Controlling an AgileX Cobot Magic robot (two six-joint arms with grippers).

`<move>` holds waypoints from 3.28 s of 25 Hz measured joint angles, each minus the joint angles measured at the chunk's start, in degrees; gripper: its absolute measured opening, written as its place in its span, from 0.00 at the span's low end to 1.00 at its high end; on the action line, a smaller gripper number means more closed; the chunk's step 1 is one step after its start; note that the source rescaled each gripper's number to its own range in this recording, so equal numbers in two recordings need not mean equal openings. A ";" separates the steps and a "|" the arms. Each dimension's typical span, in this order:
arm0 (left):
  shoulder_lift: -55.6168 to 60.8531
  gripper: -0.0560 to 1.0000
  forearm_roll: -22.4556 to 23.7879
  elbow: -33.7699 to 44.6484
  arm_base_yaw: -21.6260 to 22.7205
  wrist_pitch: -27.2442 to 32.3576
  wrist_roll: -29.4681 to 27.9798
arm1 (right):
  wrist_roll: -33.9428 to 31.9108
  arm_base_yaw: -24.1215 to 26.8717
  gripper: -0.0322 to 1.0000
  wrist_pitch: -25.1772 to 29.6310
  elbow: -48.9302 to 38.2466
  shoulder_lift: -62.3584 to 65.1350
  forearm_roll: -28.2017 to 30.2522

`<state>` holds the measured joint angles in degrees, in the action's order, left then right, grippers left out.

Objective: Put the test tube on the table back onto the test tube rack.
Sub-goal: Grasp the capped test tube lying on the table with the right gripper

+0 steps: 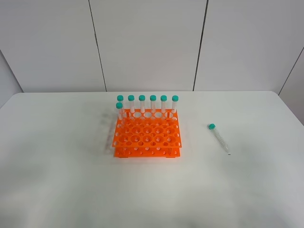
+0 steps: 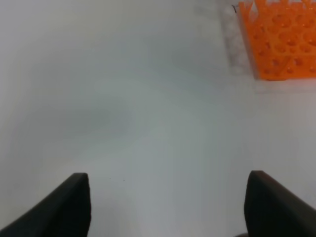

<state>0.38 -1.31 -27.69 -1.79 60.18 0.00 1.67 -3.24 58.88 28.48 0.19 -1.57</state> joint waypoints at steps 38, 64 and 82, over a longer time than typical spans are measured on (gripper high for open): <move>0.00 0.92 0.00 0.00 0.00 0.00 0.00 | 1.10 0.00 1.00 1.47 35.76 -81.25 -0.02; 0.00 0.92 0.00 0.00 0.00 0.00 0.00 | 5.15 -4.50 1.00 -4.09 49.53 -108.96 1.12; 0.00 0.92 0.00 0.00 0.00 0.00 0.00 | 5.11 -2.65 1.00 -7.37 49.78 -116.64 -0.81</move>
<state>0.38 -1.31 -27.69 -1.79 60.18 0.00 6.78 -5.89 51.51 78.27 -116.45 -2.38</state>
